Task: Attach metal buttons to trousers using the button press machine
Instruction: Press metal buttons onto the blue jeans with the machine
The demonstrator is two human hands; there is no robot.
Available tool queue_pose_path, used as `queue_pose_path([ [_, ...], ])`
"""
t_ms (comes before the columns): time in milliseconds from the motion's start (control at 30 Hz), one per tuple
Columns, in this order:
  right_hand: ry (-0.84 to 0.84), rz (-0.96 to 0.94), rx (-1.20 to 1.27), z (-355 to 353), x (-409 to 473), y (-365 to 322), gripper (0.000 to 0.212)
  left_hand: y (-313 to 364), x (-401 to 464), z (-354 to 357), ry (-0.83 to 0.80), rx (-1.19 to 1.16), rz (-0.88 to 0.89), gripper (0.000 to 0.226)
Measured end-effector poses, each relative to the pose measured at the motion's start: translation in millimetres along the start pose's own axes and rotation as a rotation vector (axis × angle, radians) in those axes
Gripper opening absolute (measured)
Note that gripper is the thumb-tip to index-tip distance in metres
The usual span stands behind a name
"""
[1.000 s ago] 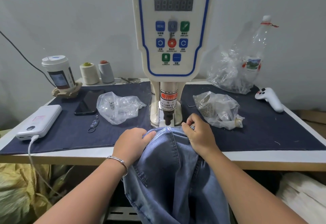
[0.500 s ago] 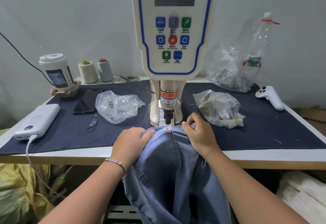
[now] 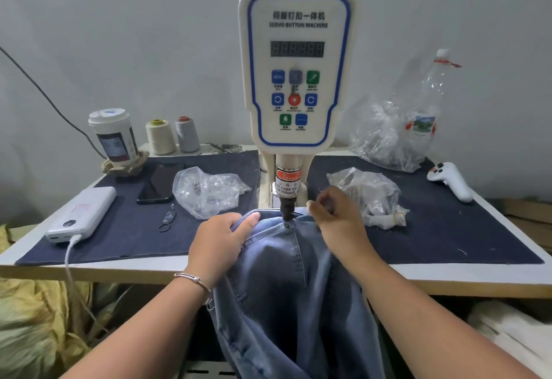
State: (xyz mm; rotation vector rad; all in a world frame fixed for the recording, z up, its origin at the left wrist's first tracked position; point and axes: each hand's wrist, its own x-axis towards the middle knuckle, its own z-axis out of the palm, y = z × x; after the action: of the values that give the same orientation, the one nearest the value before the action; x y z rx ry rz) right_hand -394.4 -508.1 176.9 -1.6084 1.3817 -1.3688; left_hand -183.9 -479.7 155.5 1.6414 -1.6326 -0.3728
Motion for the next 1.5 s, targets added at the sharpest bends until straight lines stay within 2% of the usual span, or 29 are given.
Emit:
queue_pose_path([
  [67,-0.097,0.211,0.024,-3.9,-6.1,-10.7,0.022,1.7,-3.0,-7.9,-0.113,-0.032,-0.052,0.061],
  [167,-0.372,0.505,0.066,-16.3,-21.1,-23.4,0.023,2.3,-9.0,-21.0,-0.336,-0.039,-0.205,0.063],
  [267,-0.593,0.629,0.37,-32.3,-33.4,-43.5,0.017,2.3,-18.7,-40.5,-0.469,-0.164,-0.268,0.054],
  [333,-0.724,0.624,0.513,-42.2,-36.5,-62.3,0.013,7.3,-25.1,-56.6,-0.535,-0.351,-0.309,0.043],
  [367,-0.783,0.61,0.54,-44.8,-37.5,-72.6,0.019,10.4,-26.6,-64.3,-0.581,-0.449,-0.32,0.043],
  [433,-0.87,0.541,0.469,-42.8,-41.0,-91.8,0.027,22.7,-26.0,-77.0,-0.712,-0.636,-0.351,0.046],
  [467,-0.877,0.445,0.336,-37.6,-44.9,-100.8,0.02,33.5,-26.6,-82.6,-0.778,-0.684,-0.332,0.044],
  [533,-0.804,0.188,0.022,-26.5,-54.6,-118.0,0.01,56.9,-27.1,-88.0,-0.847,-0.56,-0.196,0.045],
  [600,-0.741,-0.009,-0.061,-20.1,-61.7,-127.2,0.013,81.9,-34.4,-89.7,-0.871,-0.352,-0.072,0.065],
  [633,-0.717,-0.059,-0.036,-21.2,-63.6,-129.1,0.015,88.5,-37.2,-88.7,-0.883,-0.301,-0.063,0.065],
  [700,-0.676,-0.093,0.037,-31.0,-62.6,-129.7,0.016,95.1,-40.4,-87.6,-0.864,-0.278,-0.049,0.041],
  [767,-0.711,-0.076,0.104,-44.5,-57.1,-127.2,0.017,100.2,-43.1,-88.1,-0.861,-0.294,-0.035,0.025],
  [833,-0.875,0.021,0.2,-59.7,-46.6,-121.4,0.023,103.0,-44.3,-89.9,-0.864,-0.373,-0.035,0.017],
  [900,-1.13,0.126,0.237,-76.8,-36.4,-114.0,0.037,103.8,-44.4,-94.7,-0.864,-0.478,-0.044,0.024],
  [1000,-1.396,0.162,0.03,-93.5,-27.6,-96.5,0.041,94.8,-41.7,-107.9,-0.887,-0.629,-0.062,0.042],
  [1067,-1.466,0.134,-0.108,-96.4,-29.7,-82.7,0.038,88.0,-40.5,-121.5,-0.877,-0.741,-0.101,0.041],
  [1133,-1.412,0.119,-0.136,-98.9,-32.6,-69.3,0.05,77.7,-39.5,-135.1,-0.883,-0.809,-0.122,0.043],
  [1167,-1.346,0.153,-0.04,-101.6,-32.8,-64.0,0.056,71.7,-39.1,-140.5,-0.902,-0.819,-0.137,0.044],
  [1200,-1.289,0.203,0.117,-104.8,-32.6,-61.1,0.053,65.3,-38.3,-144.7,-0.924,-0.826,-0.172,0.045],
  [1267,-1.225,0.269,0.443,-107.9,-32.4,-64.1,0.041,56.3,-38.7,-147.8,-0.998,-0.813,-0.237,0.06],
  [1300,-1.214,0.283,0.55,-106.5,-33.4,-68.1,0.037,54.9,-39.0,-146.2,-1.049,-0.794,-0.227,0.071],
  [1367,-1.206,0.264,0.604,-94.2,-35.8,-75.4,0.026,59.0,-40.3,-135.5,-1.167,-0.801,-0.149,0.081],
  [1433,-1.169,0.272,0.551,-75.1,-37.7,-79.1,0.024,65.0,-41.6,-117.9,-1.232,-0.803,-0.112,0.07],
  [1500,-1.086,0.282,0.485,-58.9,-38.5,-78.0,0.022,68.6,-47.7,-98.6,-1.197,-0.719,-0.079,0.04],
])
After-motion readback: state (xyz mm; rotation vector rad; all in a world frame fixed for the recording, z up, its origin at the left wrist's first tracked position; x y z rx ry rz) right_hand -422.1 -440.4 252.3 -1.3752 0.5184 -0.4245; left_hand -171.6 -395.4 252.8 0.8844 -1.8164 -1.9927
